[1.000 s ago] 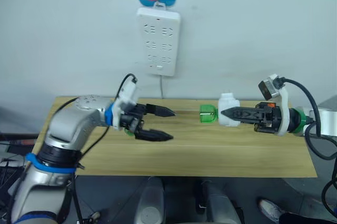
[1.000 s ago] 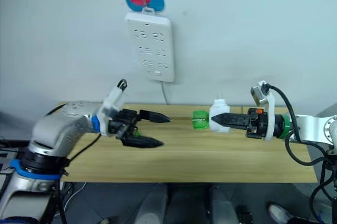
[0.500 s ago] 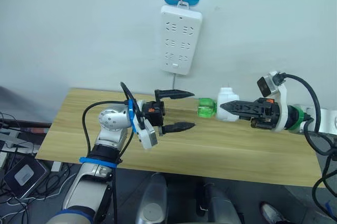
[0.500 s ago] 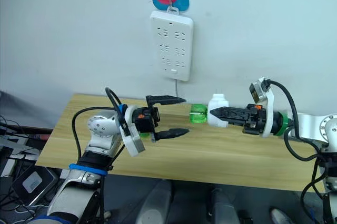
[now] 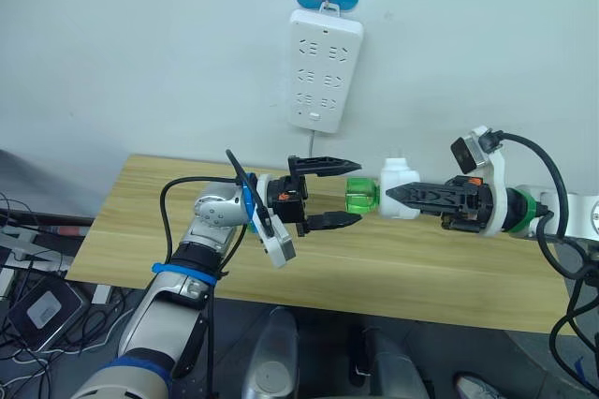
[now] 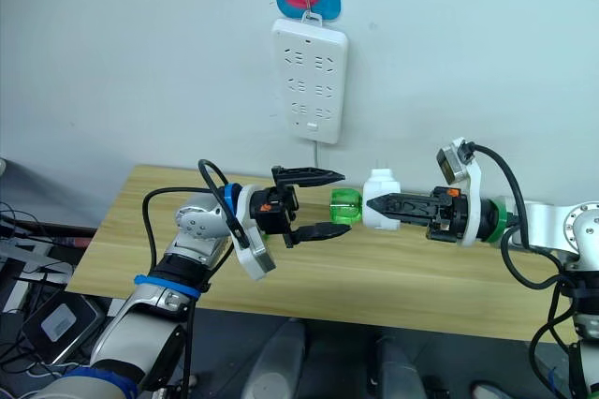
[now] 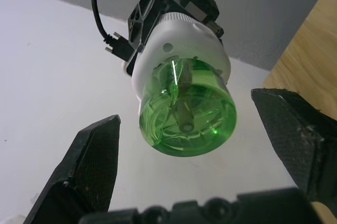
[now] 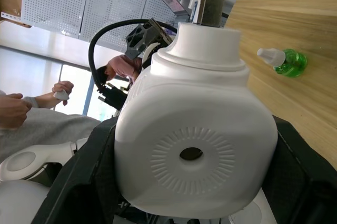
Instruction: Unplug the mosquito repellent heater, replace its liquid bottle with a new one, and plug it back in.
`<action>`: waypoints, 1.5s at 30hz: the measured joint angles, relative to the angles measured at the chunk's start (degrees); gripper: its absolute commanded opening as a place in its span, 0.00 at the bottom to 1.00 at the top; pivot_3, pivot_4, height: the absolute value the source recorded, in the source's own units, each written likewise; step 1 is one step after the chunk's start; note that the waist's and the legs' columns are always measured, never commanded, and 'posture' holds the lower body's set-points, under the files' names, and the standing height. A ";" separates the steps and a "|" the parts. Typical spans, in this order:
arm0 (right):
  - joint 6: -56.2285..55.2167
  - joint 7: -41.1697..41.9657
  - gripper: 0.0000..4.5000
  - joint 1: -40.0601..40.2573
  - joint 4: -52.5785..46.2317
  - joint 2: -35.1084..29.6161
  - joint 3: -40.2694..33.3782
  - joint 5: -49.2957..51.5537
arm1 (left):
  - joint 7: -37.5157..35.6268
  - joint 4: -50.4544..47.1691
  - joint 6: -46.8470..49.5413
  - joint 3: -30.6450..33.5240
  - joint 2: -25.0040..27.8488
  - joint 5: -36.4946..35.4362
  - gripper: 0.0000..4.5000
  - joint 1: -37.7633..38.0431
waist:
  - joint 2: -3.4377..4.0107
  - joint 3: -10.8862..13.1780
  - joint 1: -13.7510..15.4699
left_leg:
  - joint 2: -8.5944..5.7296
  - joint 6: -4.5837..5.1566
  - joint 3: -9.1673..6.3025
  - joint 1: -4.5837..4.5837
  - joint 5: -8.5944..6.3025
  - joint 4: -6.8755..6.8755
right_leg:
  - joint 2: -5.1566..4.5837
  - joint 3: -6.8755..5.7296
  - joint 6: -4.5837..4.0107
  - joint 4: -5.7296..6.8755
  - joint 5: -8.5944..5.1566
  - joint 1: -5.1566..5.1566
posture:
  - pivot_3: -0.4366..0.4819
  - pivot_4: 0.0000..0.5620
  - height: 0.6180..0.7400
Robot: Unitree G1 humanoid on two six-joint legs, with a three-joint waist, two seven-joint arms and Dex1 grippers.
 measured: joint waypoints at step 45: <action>0.73 2.88 0.68 -1.19 -2.78 -4.14 2.61 -3.80 | 20.52 -7.50 155.87 16.32 0.36 -75.74 1.00 -7.27 | -0.08 0.08 -6.65 | 0.02 0.00 -0.45 0.12 0.02 0.00 | 0.06 -0.35 0.11 0.06 -0.12 0.21 | 0.79 0.46 1.00</action>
